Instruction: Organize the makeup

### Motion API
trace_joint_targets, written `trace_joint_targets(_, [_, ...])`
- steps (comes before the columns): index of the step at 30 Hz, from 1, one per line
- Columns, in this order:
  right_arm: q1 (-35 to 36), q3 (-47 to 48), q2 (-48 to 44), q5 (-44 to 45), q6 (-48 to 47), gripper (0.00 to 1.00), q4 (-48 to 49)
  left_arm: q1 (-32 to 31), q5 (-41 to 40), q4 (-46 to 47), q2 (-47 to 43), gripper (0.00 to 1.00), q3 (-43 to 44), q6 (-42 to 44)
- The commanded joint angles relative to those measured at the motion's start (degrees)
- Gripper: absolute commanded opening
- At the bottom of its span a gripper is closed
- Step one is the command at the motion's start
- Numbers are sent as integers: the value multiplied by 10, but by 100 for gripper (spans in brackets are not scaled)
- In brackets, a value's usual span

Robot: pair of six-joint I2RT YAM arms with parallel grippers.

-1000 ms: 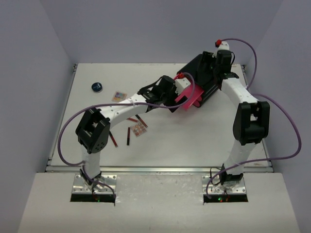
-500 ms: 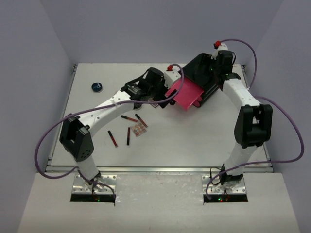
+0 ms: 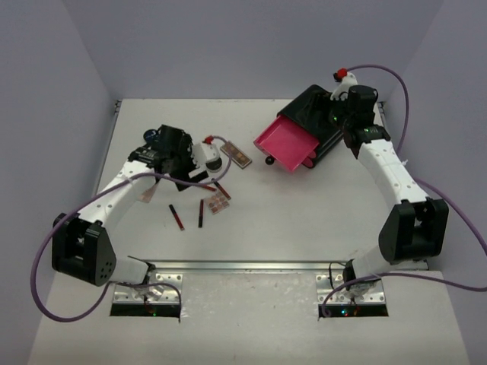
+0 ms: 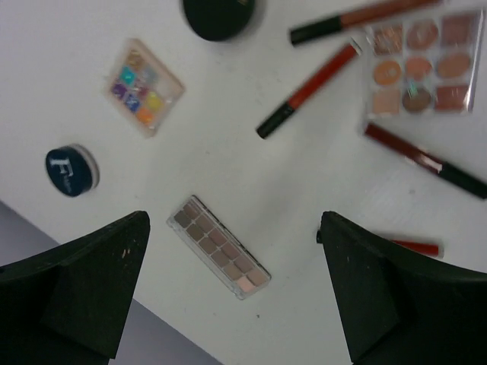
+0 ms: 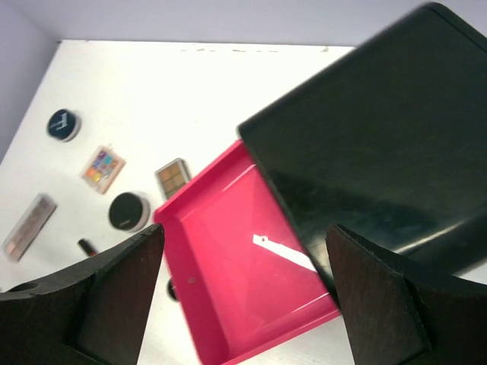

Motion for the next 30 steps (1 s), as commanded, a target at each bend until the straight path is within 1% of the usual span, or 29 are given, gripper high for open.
trace_joint_targets(1, [28, -40, -44, -36, -31, 87, 23, 8, 38, -103, 7, 93, -83, 329])
trace_joint_targets(2, [34, -51, -53, -36, -33, 88, 23, 8, 45, -125, 9, 93, -89, 379])
trace_joint_targets(5, [42, -71, -68, -33, -35, 88, 22, 9, 56, -166, 10, 93, -102, 462])
trace_joint_targets(8, [47, -87, -72, -25, -33, 88, 15, 12, 29, -161, 12, 93, -126, 499])
trace_joint_targets(9, [48, -91, -74, -21, -31, 88, 14, 13, 14, -143, 14, 93, -144, 508])
trace_joint_targets(11, [49, -99, -76, -21, -28, 88, 16, 13, 9, -115, 18, 93, -169, 517])
trace_joint_targets(15, [55, -107, -82, -22, -27, 88, 17, 13, 24, -53, 30, 90, -212, 523])
trace_joint_targets(17, [56, -110, -84, -18, -28, 88, 11, 13, 25, -19, 28, 87, -237, 529])
trace_joint_targets(19, [57, -113, -86, -12, -27, 88, 14, 13, 28, 24, 26, 78, -251, 529])
trace_joint_targets(23, [58, -119, -86, -11, -25, 88, 12, 13, 42, 67, 35, 66, -264, 521])
trace_joint_targets(24, [58, -120, -87, -9, -25, 88, 11, 13, 41, 76, 39, 61, -268, 522])
trace_joint_targets(25, [58, -121, -88, -6, -25, 88, 9, 13, 39, 84, 42, 55, -273, 524])
trace_joint_targets(26, [58, -121, -88, -4, -25, 88, 9, 13, 34, 88, 45, 47, -277, 526])
trace_joint_targets(29, [58, -122, -91, 1, -27, 88, 6, 13, 16, 89, 49, 18, -291, 537])
trace_joint_targets(30, [58, -122, -93, 3, -27, 88, 7, 13, 15, 87, 47, 11, -296, 538])
